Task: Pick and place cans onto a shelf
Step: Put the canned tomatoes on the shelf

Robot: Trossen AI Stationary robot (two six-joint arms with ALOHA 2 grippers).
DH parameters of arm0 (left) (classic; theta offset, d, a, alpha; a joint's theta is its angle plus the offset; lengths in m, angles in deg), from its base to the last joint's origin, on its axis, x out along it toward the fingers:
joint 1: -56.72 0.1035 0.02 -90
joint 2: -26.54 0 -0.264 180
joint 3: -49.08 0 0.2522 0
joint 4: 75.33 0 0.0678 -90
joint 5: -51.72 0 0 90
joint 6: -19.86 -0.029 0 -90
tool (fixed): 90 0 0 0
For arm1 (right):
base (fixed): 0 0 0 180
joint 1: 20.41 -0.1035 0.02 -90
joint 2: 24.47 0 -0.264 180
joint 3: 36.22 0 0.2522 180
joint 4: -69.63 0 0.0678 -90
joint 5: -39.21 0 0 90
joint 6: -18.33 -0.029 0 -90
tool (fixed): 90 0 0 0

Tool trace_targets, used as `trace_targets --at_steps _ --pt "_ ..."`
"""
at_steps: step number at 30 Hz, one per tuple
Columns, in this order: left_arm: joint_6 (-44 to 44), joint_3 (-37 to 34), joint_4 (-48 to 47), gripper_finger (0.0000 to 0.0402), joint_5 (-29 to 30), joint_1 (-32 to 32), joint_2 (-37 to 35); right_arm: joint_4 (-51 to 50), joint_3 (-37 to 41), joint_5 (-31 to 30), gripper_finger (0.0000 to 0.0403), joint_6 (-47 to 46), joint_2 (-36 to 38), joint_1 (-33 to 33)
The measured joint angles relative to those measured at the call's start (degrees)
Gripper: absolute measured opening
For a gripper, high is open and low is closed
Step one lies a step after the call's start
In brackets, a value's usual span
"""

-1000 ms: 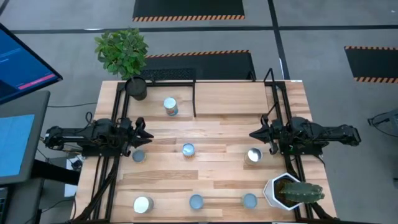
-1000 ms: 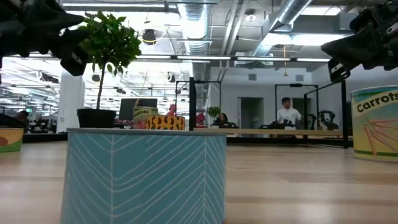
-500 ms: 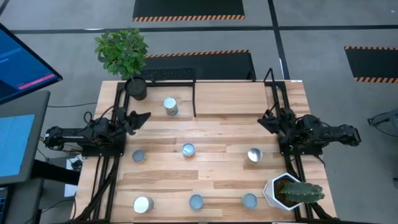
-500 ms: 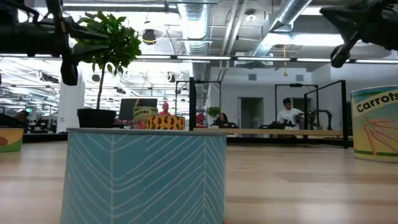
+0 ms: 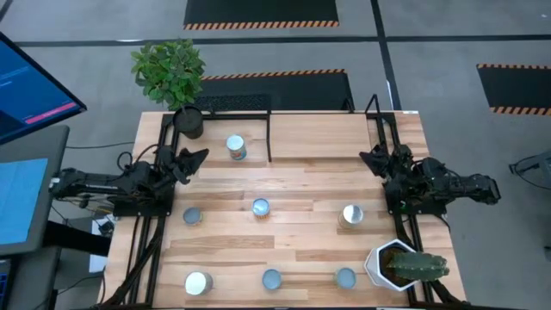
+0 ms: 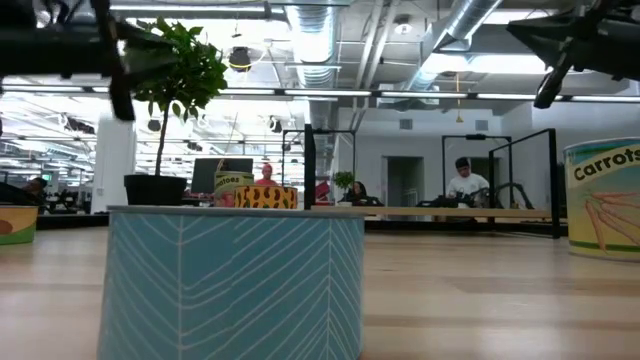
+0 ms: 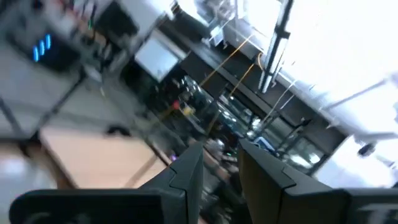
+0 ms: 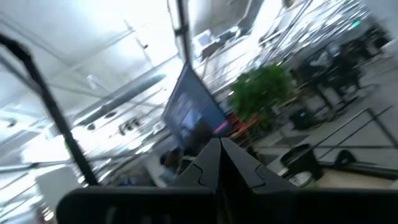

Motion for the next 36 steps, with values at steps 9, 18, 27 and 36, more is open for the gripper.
trace_targets --at_steps 9,18,27,36 --pt "-20.1 27.39 -18.02 0.0089 6.47 0.0 27.85 0.58 -0.02 0.01 0.0033 0.0 0.0 1.44" --pt "-3.64 45.06 -50.38 0.0089 22.12 4.17 49.76 0.11 -0.04 2.08 0.0033 -0.04 0.0 1.29" --pt "11.67 45.44 -55.57 0.0089 23.31 10.63 62.2 0.11 -0.07 2.11 0.0033 -0.02 0.0 1.29" --pt "5.65 50.24 -55.03 0.0089 21.6 18.32 63.33 -1.87 -0.09 2.19 0.0033 -0.02 0.02 1.29"
